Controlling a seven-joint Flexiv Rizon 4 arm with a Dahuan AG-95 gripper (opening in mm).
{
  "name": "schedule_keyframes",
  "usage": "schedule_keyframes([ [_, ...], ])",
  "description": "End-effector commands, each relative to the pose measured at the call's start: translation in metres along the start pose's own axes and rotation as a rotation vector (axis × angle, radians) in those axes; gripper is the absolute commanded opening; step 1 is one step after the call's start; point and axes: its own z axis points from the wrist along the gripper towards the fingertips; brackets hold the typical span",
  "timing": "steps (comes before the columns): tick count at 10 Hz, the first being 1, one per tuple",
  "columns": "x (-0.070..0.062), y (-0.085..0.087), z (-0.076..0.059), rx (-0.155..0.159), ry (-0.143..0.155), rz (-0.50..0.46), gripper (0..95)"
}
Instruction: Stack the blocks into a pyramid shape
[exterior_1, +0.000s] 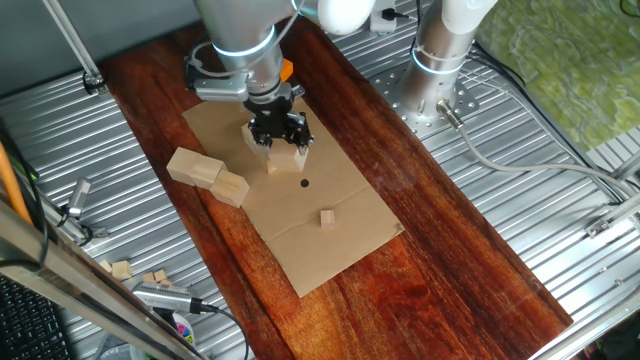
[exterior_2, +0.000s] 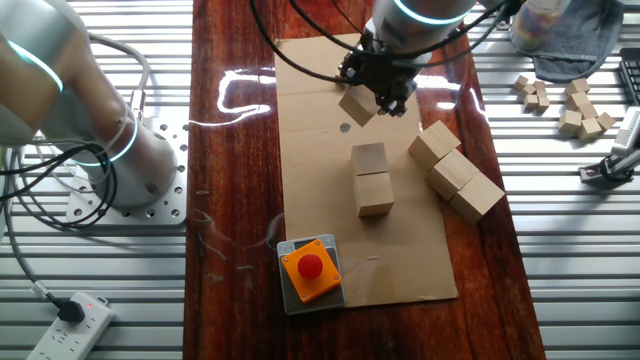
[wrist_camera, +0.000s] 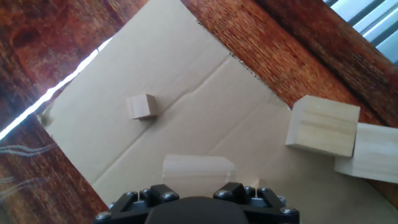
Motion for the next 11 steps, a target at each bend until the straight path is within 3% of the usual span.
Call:
schedule_keyframes([
  [1,0.0042,-0.0013,0.0024,-0.010,-0.002,-0.016,0.0],
  [4,0.0039,-0.0008,0.0041,0.003,0.005,-0.018,0.0],
  [5,0.0014,0.0009,0.0079,0.002,0.009,-0.167,0.0],
  [6,-0.0010,0.0019,0.0113,0.028,0.023,-0.341,0.0],
  [7,-0.0012,0.0019,0.0116,0.044,0.032,-0.400,0.0],
  [10,-0.0011,0.0018,0.0118,0.133,0.103,-0.734,0.0],
  [11,-0.0008,0.0016,0.0120,0.160,0.116,-0.781,0.0],
])
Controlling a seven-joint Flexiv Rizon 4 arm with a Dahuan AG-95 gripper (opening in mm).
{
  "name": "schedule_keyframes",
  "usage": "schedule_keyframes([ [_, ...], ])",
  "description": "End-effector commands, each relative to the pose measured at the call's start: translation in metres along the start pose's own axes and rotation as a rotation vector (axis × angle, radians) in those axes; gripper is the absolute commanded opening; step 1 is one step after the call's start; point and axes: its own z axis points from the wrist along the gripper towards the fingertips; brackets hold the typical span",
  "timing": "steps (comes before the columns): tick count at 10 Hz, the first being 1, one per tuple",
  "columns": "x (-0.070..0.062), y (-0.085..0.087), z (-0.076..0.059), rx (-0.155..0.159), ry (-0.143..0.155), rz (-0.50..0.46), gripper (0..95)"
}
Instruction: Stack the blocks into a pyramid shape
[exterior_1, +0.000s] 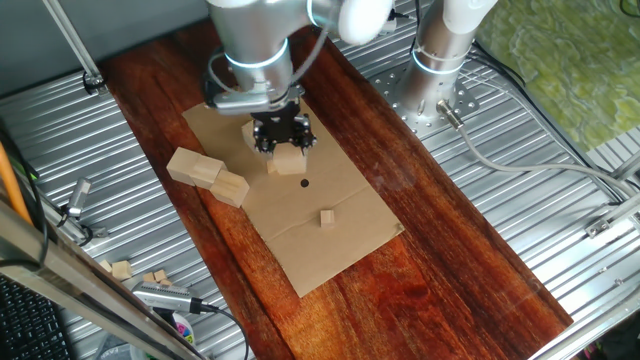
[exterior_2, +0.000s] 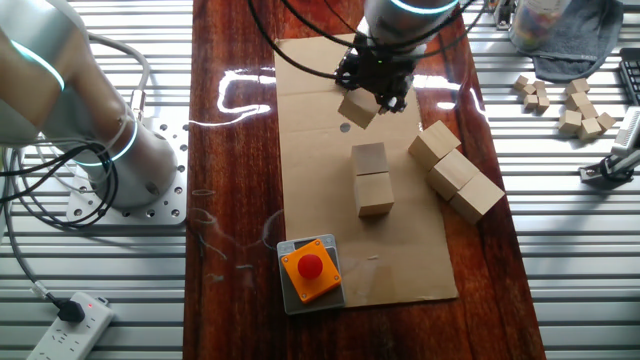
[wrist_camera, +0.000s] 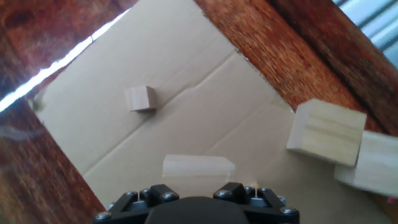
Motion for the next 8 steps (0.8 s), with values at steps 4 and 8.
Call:
schedule_keyframes([
  [4,0.010,0.000,0.008,0.159,0.080,-0.514,0.0],
  [8,0.015,-0.001,0.013,0.171,0.074,-0.514,0.0],
])
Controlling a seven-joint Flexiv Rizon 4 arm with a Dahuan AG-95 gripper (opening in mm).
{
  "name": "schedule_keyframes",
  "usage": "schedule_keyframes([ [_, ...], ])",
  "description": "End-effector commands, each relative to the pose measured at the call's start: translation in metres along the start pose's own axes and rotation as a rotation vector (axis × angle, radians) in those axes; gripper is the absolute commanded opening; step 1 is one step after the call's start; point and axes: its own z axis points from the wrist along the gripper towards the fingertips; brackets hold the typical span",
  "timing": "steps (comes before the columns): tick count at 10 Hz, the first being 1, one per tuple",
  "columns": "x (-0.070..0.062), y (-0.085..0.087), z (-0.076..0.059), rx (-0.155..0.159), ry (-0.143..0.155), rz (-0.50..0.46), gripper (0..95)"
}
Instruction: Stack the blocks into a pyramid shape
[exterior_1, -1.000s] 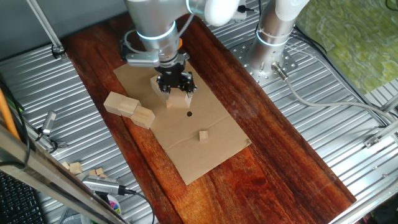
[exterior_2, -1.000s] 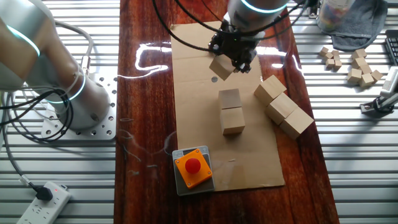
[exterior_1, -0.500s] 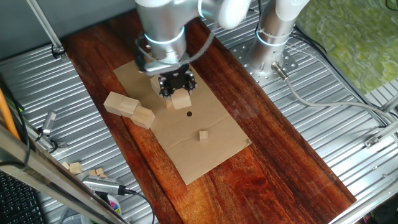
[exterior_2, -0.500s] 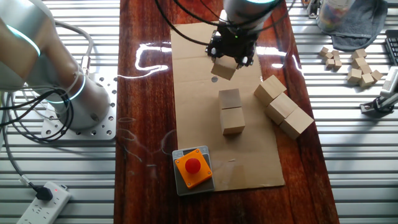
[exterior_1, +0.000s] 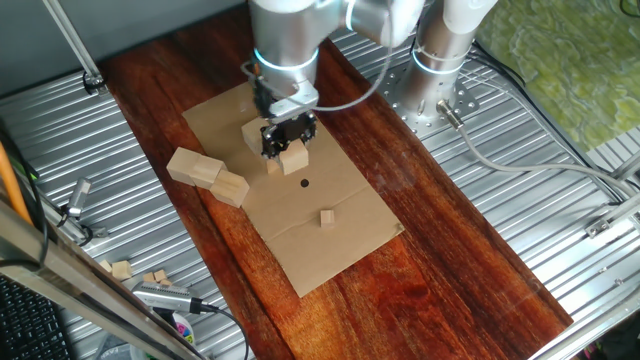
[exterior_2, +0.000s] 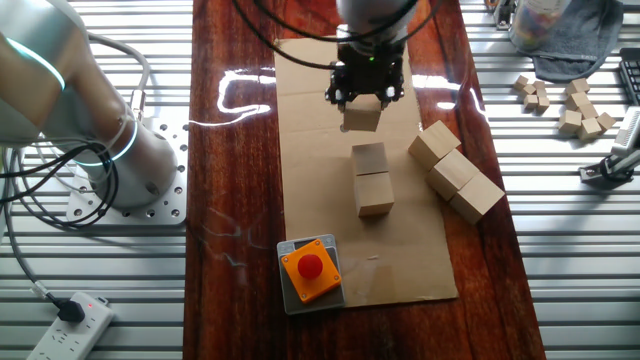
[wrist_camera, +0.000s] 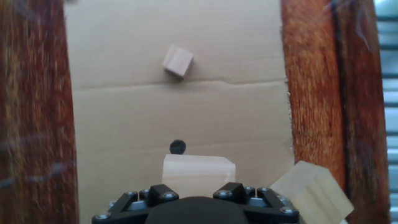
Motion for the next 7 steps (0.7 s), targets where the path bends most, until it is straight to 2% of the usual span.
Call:
schedule_keyframes([
  [1,0.0019,0.0000,0.0024,0.013,0.002,-0.018,0.0],
  [7,0.0013,-0.0041,0.0109,0.012,-0.001,-0.007,0.0],
])
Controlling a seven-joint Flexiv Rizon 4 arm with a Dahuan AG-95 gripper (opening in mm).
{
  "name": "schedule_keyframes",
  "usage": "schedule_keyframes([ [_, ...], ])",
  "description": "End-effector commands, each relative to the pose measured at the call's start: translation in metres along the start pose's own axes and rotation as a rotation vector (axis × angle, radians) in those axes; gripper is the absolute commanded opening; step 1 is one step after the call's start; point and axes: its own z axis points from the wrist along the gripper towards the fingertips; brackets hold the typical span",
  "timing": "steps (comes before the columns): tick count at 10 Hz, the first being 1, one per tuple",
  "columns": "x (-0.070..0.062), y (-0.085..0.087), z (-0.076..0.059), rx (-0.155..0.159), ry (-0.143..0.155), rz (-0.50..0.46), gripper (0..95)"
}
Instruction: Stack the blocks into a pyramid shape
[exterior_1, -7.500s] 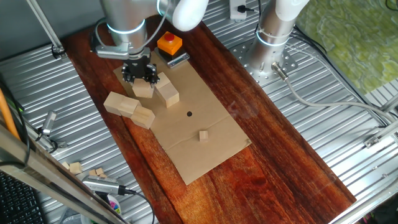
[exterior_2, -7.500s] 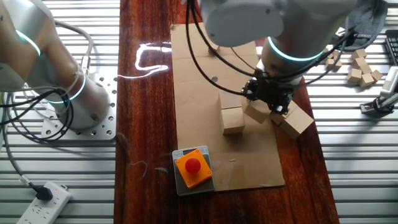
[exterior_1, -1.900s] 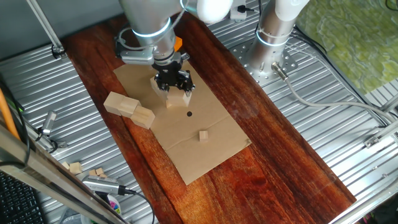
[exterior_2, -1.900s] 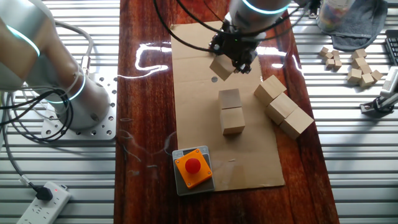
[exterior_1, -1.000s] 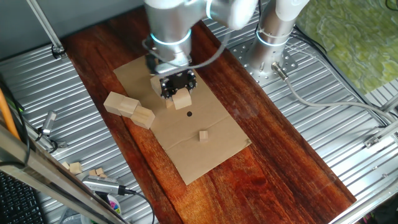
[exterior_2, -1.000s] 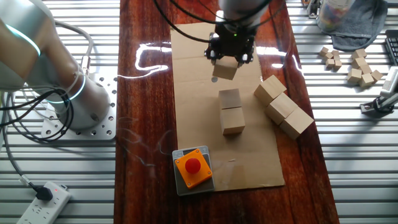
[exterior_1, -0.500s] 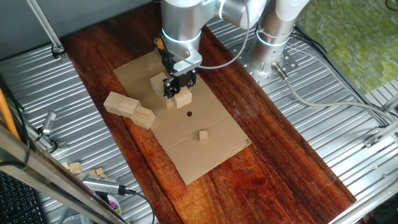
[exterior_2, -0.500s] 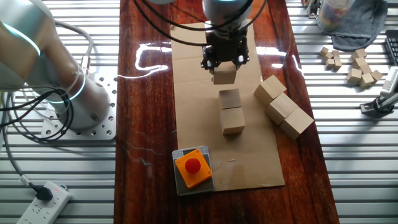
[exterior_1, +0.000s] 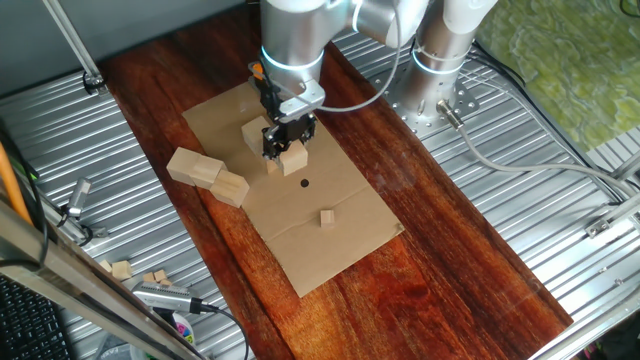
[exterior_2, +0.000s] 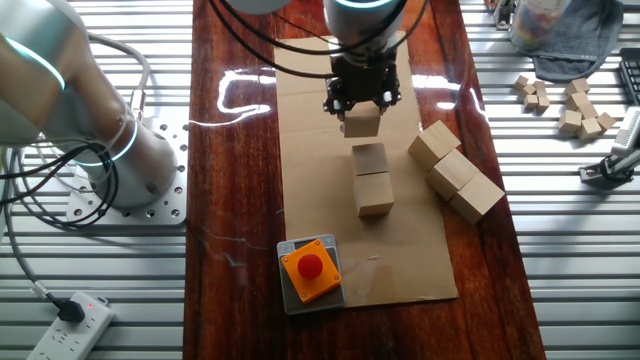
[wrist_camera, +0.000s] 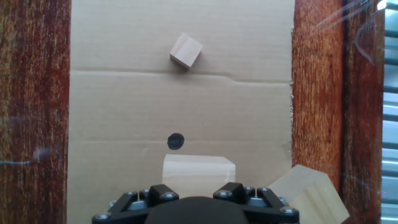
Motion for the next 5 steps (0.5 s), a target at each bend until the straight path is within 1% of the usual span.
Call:
schedule_keyframes([
  [1,0.0013,0.0007,0.0006,0.004,0.006,0.002,0.0],
  [5,0.0006,-0.0026,0.0084,0.007,0.002,0.007,0.0],
])
